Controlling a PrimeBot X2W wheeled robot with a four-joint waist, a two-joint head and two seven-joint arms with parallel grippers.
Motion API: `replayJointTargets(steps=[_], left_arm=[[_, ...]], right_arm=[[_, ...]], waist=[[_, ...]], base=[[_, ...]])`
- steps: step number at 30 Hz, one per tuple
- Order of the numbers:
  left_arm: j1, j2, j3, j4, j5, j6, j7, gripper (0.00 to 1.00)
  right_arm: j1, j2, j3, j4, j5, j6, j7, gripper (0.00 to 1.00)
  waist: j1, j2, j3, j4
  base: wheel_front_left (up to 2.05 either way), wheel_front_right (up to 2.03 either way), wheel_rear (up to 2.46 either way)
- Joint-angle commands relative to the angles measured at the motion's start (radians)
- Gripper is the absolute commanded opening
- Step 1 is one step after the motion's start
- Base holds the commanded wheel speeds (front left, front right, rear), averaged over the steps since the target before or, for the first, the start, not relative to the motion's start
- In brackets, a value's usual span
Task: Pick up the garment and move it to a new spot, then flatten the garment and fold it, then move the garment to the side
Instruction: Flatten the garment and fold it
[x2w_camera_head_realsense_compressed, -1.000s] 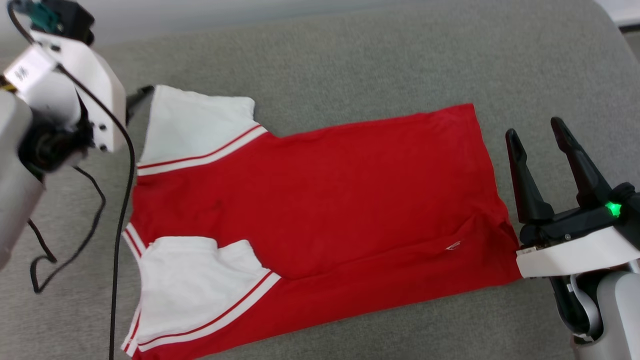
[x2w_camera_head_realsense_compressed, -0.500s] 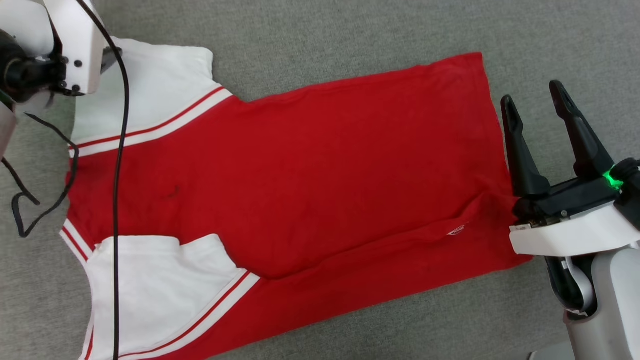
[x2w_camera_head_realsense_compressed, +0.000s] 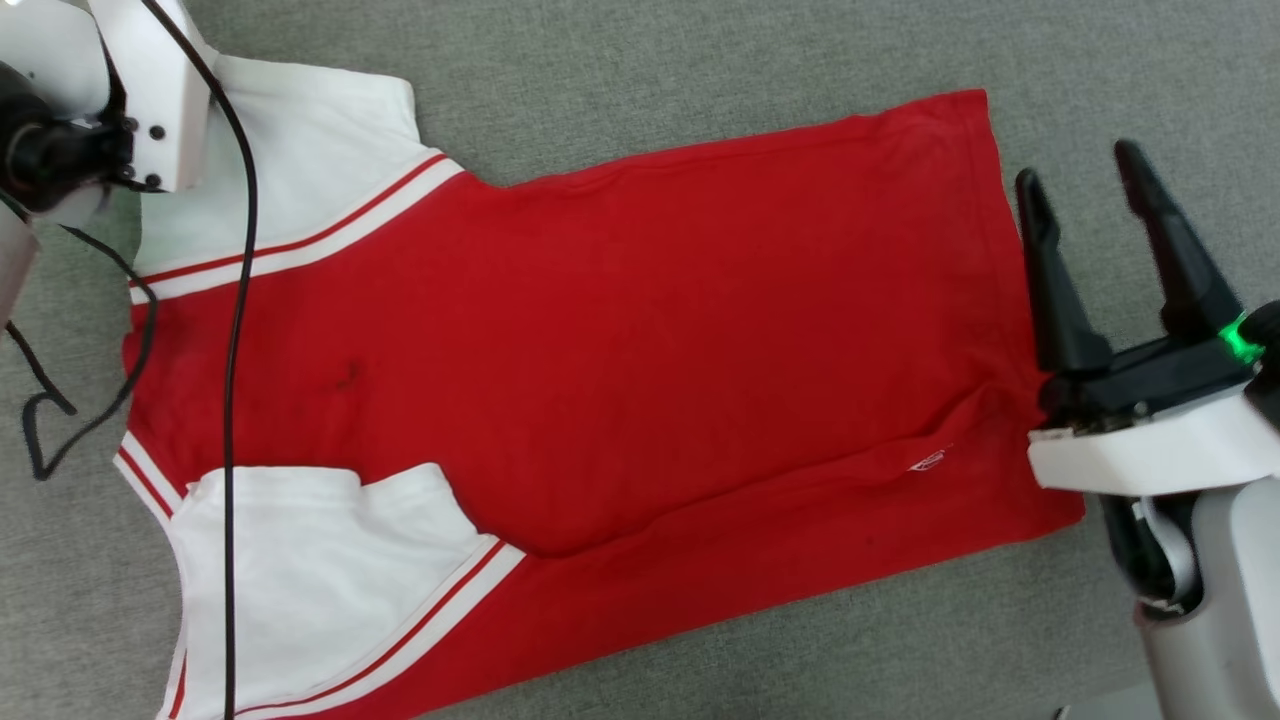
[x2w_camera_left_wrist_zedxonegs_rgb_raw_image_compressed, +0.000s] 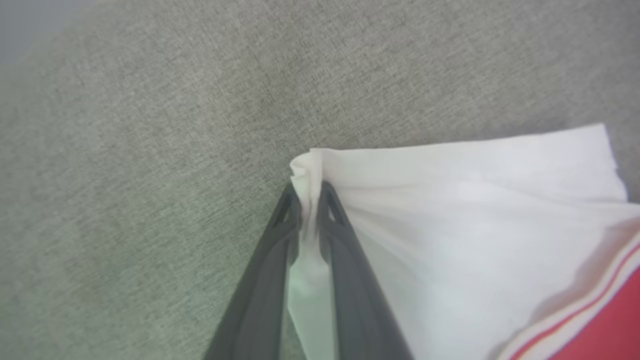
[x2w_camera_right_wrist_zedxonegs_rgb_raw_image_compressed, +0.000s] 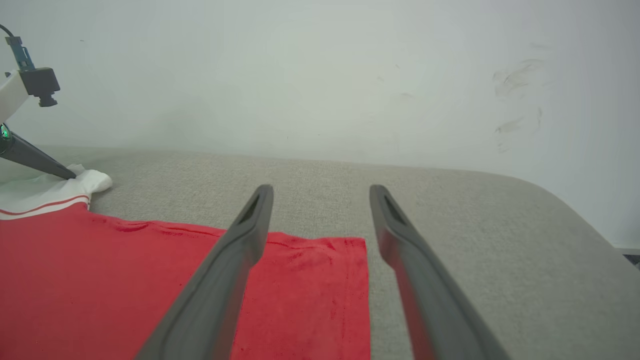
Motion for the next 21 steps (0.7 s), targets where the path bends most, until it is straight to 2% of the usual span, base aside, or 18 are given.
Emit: replayJointTargets(steps=[1,6,10,11,13,14,21], left_arm=[[0.050,-0.010,-0.006,0.016,-0.007,-0.002,-0.019,0.00],[0.026,-0.019,0.000,-0.006,0.010,-0.009,-0.099,0.00],[0.033,-0.033,-0.006,-0.041,0.015,-0.017,-0.160,0.00],[0.033,-0.033,-0.006,-0.041,0.015,-0.017,-0.160,0.00],[0.044,-0.039,-0.021,-0.071,0.020,-0.020,-0.186,0.00],[0.063,-0.050,-0.041,-0.122,0.027,-0.023,-0.226,0.00],[0.091,-0.052,-0.079,-0.227,0.037,-0.023,-0.290,0.00]], right_arm=[[-0.033,-0.019,-0.012,-0.003,-0.008,-0.001,-0.006,1.00],[-0.117,-0.090,-0.023,-0.007,-0.013,-0.001,0.052,1.00],[-0.193,-0.176,0.005,0.016,0.019,-0.001,0.208,1.00],[-0.193,-0.176,0.005,0.016,0.019,-0.001,0.208,1.00],[-0.227,-0.232,0.026,0.038,0.055,-0.001,0.305,1.00],[-0.275,-0.315,0.074,0.085,0.132,-0.001,0.463,1.00],[-0.379,-0.461,0.212,0.209,0.331,-0.001,0.845,1.00]], waist=[[-0.0001,0.0000,-0.012,0.012],[-0.0001,0.0000,-0.045,0.037],[-0.0001,0.0000,-0.072,0.066],[-0.0001,0.0000,-0.072,0.066],[-0.0001,0.0000,-0.083,0.085],[-0.0001,0.0000,-0.097,0.112],[-0.0001,0.0000,-0.106,0.163]], base=[[0.00,0.00,0.00],[0.00,0.00,0.00],[0.00,0.00,0.00],[0.00,0.00,0.00],[0.00,0.00,0.00],[0.00,0.00,0.00],[0.00,0.00,0.00]])
